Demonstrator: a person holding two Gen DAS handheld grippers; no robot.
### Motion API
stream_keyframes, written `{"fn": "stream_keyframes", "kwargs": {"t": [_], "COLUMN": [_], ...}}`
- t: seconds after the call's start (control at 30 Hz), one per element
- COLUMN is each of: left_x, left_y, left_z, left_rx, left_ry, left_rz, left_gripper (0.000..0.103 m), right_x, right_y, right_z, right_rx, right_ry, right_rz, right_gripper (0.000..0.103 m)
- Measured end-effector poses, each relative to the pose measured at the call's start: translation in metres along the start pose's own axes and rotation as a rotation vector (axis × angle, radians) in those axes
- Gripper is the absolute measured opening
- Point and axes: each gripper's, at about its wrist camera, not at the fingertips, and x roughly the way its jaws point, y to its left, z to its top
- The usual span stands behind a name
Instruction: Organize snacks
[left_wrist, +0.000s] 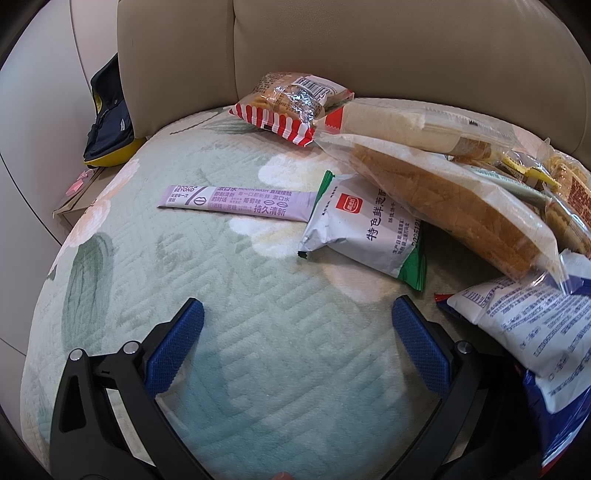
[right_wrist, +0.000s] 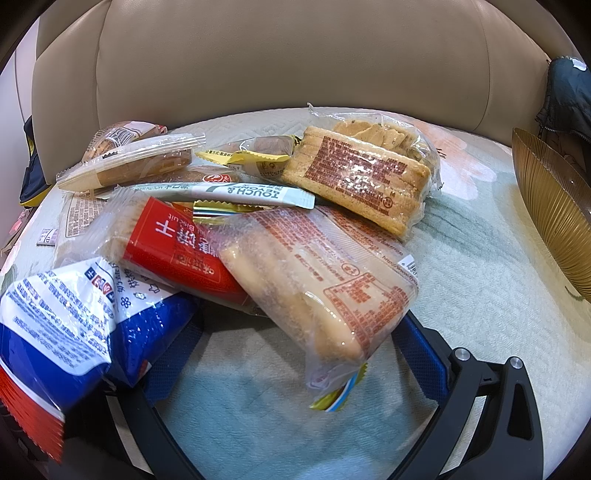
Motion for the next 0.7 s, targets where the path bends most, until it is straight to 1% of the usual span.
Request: {"fn": "stream_keyframes", "kwargs": {"t": [0.7], "left_x": [-0.0021], "left_y": [-0.0007], "left_z": [-0.0009], "left_rx": [-0.004], "left_ry": [0.001], "left_rz": [-0.006], "left_gripper": [0.100], "right_x": [0.0028], "right_y": [-0.0011], "right_z": [-0.0001], "right_rx": [0.002], "right_ry": [-0.001], "right_rz": [-0.003], "right_gripper": [0.098]}}
